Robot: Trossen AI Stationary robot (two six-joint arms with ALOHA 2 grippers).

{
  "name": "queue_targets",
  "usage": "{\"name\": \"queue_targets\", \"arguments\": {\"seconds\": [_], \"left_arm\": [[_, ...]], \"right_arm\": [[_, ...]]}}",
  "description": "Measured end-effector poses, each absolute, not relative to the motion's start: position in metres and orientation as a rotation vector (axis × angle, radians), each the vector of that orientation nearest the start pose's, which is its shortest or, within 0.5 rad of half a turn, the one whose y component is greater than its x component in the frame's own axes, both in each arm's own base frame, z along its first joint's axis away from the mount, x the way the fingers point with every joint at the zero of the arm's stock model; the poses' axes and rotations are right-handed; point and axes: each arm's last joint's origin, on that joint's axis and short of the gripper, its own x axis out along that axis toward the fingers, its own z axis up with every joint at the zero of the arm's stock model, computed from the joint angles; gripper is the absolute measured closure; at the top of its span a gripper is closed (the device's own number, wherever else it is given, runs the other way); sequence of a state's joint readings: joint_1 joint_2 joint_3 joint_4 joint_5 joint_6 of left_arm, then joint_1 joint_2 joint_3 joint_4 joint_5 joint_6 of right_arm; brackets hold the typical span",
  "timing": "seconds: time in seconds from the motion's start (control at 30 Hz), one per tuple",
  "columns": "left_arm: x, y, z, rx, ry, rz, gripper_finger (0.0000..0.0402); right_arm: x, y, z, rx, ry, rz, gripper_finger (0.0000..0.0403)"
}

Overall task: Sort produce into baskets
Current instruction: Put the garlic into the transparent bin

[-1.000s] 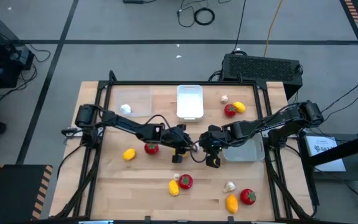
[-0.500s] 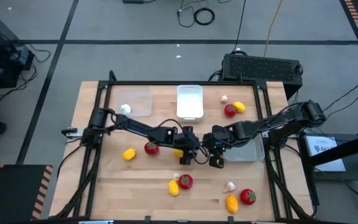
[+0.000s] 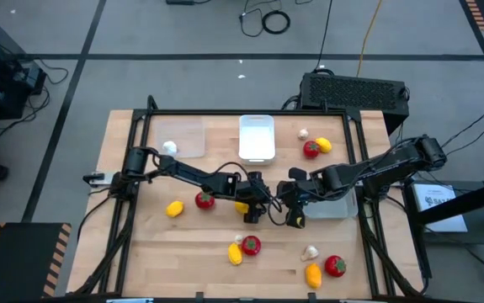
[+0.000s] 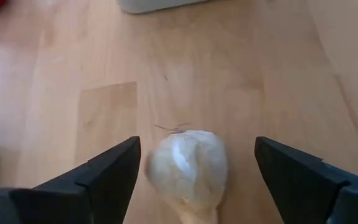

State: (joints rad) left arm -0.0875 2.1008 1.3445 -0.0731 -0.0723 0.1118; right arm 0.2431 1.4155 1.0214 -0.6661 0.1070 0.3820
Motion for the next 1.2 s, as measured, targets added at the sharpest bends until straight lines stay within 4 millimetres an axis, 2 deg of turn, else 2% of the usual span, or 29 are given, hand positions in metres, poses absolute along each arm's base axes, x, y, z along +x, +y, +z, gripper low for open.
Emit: {"name": "queue_targets", "arguments": {"seconds": [0.33,0.73,0.83,0.97,1.1,1.2], "left_arm": [[0.437,-0.035,0.128,0.189,0.84,-0.041,0.0086],[0.438,-0.031,0.133,0.183,0.823,-0.017,0.0186],[0.437,-0.031,0.147,0.18,0.784,-0.013,0.0199],[0.431,-0.029,0.18,0.202,0.722,0.021,0.0203],[0.415,-0.019,0.217,0.317,0.726,0.159,0.0204],[0.392,-0.004,0.243,0.372,0.799,0.259,0.0204]], "right_arm": [[0.268,0.064,0.242,0.159,1.049,-0.078,0.0403],[0.268,0.064,0.242,0.156,1.047,-0.075,0.0403],[0.268,0.064,0.242,0.156,1.048,-0.076,0.0403],[0.268,0.064,0.242,0.155,1.049,-0.076,0.0403],[0.268,0.064,0.242,0.155,1.051,-0.076,0.0403],[0.268,0.064,0.242,0.156,1.05,-0.077,0.0403]]}}
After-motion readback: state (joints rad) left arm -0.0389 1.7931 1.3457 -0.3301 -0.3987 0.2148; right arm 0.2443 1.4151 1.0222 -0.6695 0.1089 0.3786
